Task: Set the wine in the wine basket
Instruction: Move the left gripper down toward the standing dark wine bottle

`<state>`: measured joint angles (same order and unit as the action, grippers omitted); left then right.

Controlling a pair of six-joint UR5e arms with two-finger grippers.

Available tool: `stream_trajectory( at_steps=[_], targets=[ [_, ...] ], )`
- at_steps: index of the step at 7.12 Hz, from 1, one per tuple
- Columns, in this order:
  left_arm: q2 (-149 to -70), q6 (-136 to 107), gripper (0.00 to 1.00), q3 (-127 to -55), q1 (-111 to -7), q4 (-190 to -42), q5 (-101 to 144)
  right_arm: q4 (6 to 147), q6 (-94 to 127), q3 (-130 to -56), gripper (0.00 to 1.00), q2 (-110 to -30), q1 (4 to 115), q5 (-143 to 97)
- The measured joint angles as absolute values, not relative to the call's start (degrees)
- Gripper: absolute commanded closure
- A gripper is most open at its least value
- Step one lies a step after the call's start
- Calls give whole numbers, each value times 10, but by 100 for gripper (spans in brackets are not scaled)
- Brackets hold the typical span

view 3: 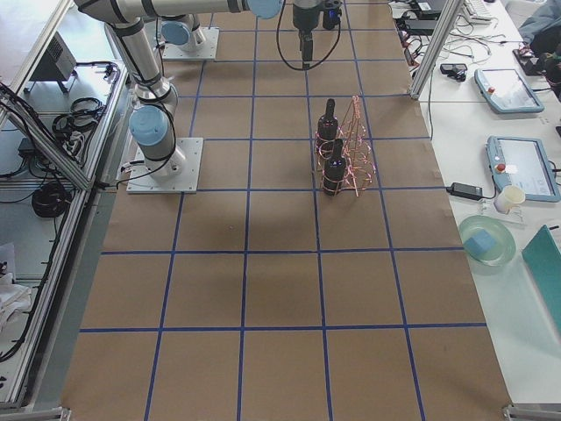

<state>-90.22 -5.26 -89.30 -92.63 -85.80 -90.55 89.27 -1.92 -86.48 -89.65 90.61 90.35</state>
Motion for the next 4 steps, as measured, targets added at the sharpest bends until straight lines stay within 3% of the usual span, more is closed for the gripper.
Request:
stream_trajectory(
  at_steps=[4],
  targets=[
    [-902,-28,0,-888,-893,-857,-907,893,-20,-865,1,-896,906,903]
  ],
)
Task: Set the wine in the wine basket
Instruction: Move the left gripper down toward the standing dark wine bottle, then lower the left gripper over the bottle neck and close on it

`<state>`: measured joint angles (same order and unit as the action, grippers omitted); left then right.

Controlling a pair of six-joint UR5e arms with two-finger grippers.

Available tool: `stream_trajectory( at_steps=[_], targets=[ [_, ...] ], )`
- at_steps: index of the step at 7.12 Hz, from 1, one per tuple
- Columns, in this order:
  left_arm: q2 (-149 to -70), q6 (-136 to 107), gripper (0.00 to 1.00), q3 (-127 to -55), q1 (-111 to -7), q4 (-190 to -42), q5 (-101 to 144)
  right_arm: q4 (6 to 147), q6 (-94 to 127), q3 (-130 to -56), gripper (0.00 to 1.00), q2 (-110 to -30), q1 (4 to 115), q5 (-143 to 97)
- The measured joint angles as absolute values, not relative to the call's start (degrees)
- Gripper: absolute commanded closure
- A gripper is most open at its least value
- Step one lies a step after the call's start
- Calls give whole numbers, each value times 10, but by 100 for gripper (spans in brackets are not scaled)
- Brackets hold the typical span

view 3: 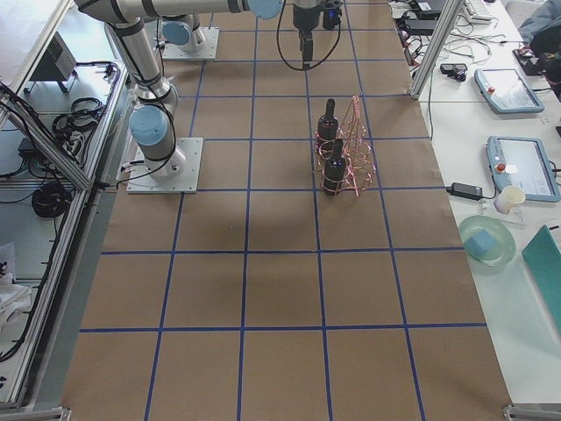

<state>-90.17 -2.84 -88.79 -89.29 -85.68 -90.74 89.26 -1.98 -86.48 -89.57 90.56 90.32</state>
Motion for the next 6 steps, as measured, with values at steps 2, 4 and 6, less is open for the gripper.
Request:
stream_trajectory(
  at_steps=[2,4,6],
  targets=[
    [-908,72,0,-875,-809,-856,-905,894,-24,-865,2,-896,904,905],
    [-931,188,0,-836,-729,-857,-901,894,-25,-865,2,-896,903,906],
    [-970,281,0,-808,-673,-837,-900,895,-25,-865,2,-896,903,905]
  ],
)
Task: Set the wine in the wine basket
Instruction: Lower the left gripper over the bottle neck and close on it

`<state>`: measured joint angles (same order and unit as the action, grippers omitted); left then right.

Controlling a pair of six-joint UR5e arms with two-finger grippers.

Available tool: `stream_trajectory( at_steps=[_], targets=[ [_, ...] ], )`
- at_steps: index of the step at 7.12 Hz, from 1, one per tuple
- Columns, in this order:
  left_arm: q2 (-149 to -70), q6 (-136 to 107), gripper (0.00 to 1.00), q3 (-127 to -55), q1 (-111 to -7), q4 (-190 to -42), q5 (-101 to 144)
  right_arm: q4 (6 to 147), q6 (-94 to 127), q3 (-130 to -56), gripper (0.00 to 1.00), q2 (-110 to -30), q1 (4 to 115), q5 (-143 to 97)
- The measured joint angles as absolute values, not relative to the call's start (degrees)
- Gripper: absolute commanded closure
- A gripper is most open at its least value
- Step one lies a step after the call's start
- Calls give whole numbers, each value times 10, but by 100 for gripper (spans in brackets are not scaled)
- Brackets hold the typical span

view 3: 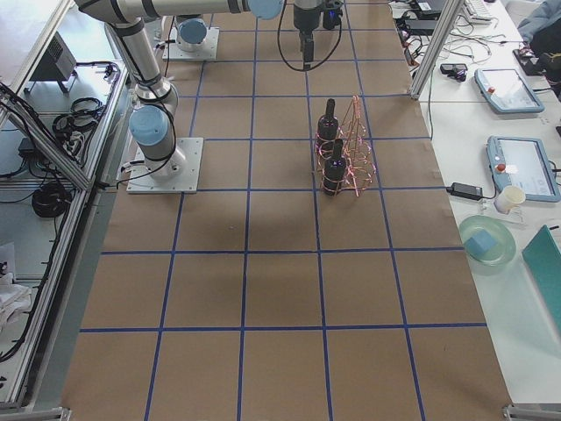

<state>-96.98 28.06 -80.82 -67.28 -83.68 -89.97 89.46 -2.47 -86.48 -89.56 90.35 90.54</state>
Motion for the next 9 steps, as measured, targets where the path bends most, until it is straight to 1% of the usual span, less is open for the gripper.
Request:
stream_trajectory(
  at_steps=[2,5,9],
  targets=[
    [-1021,317,0,-787,-651,-798,-889,895,-25,-865,2,-896,903,906],
    [-1087,318,0,-781,-649,-743,-857,895,-24,-865,1,-896,904,906],
    [-1135,314,6,-780,-663,-698,-845,895,-24,-865,1,-896,904,906]
  ],
)
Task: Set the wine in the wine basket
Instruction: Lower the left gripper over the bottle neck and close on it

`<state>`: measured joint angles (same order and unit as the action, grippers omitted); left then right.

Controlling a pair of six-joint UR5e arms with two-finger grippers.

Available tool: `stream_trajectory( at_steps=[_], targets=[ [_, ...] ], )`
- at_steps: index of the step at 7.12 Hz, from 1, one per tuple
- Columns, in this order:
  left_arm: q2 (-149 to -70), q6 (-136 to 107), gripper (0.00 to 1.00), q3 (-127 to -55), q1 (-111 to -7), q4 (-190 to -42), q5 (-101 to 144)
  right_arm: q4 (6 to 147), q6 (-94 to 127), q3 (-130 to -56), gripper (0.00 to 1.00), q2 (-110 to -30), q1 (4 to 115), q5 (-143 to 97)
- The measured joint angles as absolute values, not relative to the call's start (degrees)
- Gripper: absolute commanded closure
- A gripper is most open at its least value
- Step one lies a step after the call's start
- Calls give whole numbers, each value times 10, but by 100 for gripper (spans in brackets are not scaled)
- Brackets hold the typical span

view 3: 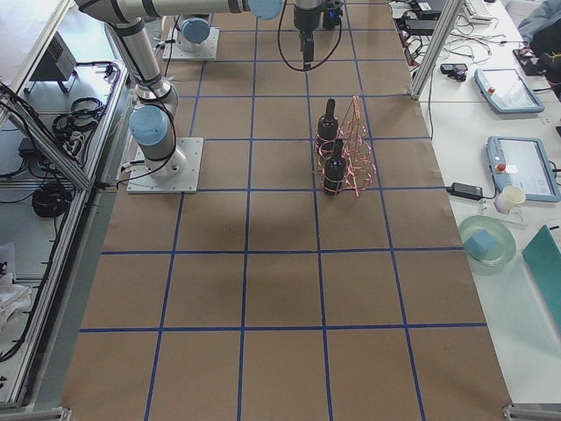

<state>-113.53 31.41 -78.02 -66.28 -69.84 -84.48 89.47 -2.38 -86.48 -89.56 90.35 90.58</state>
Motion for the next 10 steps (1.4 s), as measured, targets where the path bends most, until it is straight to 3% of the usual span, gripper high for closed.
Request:
stream_trajectory(
  at_steps=[2,5,8,10],
  targets=[
    [-1144,314,7,-777,-668,-691,-845,895,-24,-865,1,-896,903,906],
    [-1149,315,21,-775,-668,-695,-851,895,-24,-865,1,-896,903,906],
    [-1151,316,25,-774,-668,-697,-856,896,-23,-865,1,-896,903,906],
    [-1151,316,41,-774,-668,-702,-864,895,-24,-865,1,-896,903,906]
  ],
)
